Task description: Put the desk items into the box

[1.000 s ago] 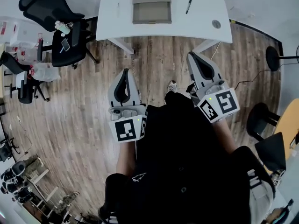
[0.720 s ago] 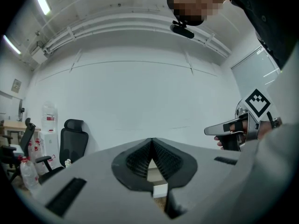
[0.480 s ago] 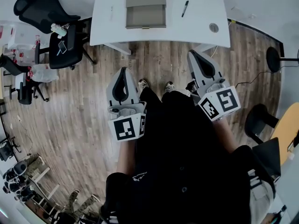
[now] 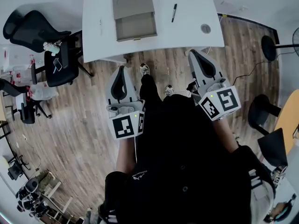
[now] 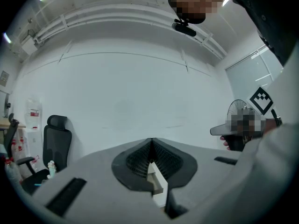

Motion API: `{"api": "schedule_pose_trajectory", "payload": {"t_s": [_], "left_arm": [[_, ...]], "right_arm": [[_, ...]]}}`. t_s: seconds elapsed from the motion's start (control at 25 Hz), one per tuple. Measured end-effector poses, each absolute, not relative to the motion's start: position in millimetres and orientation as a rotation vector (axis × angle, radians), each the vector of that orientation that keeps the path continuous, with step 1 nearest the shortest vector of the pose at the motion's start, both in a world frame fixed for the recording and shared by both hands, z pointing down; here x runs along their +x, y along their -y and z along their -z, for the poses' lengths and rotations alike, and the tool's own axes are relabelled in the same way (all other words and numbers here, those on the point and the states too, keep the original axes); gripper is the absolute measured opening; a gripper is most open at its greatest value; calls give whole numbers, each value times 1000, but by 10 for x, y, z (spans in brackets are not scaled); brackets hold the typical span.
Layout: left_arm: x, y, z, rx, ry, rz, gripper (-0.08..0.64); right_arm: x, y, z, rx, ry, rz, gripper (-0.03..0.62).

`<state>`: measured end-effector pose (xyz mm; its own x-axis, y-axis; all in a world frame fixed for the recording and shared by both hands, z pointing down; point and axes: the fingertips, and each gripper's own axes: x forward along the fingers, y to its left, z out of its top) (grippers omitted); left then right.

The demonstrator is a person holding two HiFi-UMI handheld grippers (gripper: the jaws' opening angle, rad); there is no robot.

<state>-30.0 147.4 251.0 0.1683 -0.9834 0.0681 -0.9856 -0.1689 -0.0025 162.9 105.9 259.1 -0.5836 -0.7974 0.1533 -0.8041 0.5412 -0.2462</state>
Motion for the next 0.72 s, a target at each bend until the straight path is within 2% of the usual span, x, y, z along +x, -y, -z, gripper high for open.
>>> {"api": "schedule_pose_trajectory", "payload": {"t_s": [0.72], "left_arm": [[-718, 236, -2545, 2538, 1768, -54, 8]], "right_arm": [[1219, 221, -2578, 1640, 2605, -439, -2]]}}
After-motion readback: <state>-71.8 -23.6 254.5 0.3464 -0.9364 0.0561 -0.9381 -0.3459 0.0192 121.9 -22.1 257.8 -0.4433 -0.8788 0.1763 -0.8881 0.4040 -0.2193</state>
